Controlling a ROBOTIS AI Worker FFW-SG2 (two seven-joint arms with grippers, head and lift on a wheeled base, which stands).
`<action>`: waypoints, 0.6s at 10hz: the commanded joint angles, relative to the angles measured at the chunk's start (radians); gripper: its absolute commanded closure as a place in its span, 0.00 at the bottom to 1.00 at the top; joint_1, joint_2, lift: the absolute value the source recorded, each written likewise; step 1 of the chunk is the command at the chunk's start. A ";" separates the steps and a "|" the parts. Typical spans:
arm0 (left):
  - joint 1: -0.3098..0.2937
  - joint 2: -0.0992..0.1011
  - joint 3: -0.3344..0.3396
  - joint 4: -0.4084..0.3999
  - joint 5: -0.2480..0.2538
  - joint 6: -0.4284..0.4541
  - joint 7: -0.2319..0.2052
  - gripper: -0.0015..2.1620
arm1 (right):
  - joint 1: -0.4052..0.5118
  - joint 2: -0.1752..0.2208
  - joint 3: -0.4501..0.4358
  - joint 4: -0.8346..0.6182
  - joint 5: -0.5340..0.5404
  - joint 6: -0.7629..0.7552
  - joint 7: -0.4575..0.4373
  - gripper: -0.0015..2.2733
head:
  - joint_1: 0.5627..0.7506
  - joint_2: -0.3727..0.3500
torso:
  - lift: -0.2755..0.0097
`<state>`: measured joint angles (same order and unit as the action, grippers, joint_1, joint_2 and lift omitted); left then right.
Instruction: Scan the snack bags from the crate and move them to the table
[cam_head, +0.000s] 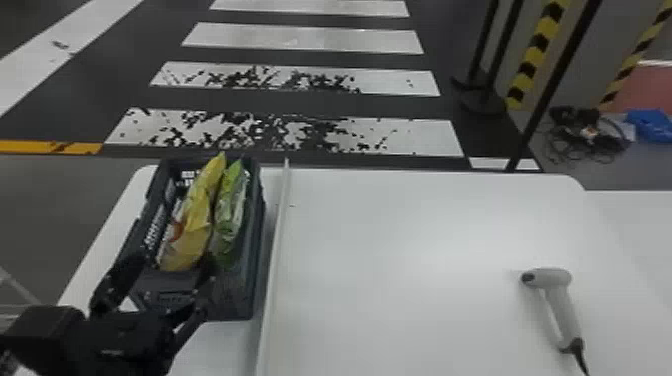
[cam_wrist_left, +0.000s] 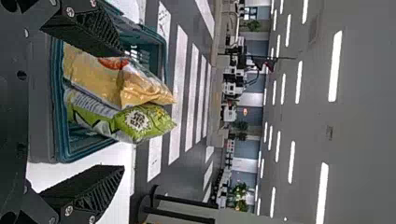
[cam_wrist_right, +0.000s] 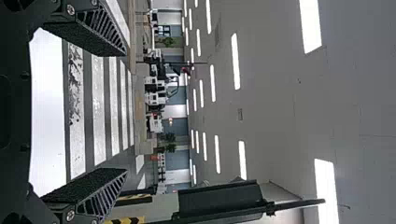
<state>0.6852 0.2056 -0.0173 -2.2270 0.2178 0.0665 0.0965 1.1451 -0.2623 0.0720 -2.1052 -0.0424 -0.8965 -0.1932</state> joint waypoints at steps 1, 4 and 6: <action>-0.015 -0.002 0.031 0.021 0.009 -0.003 0.006 0.07 | 0.004 -0.002 0.003 -0.001 0.009 -0.003 0.000 0.05 | 0.70 0.52 | 0.63; -0.072 -0.003 0.060 0.066 0.022 0.000 -0.006 0.07 | 0.021 -0.006 0.003 -0.001 0.018 -0.043 0.000 0.05 | 0.70 0.61 | 0.63; -0.139 -0.003 0.053 0.118 0.029 0.019 -0.012 0.06 | 0.038 -0.006 0.002 -0.010 0.032 -0.058 0.000 0.05 | 0.70 0.64 | 0.63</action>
<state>0.5679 0.2024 0.0400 -2.1265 0.2451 0.0799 0.0846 1.1782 -0.2684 0.0740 -2.1127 -0.0157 -0.9514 -0.1932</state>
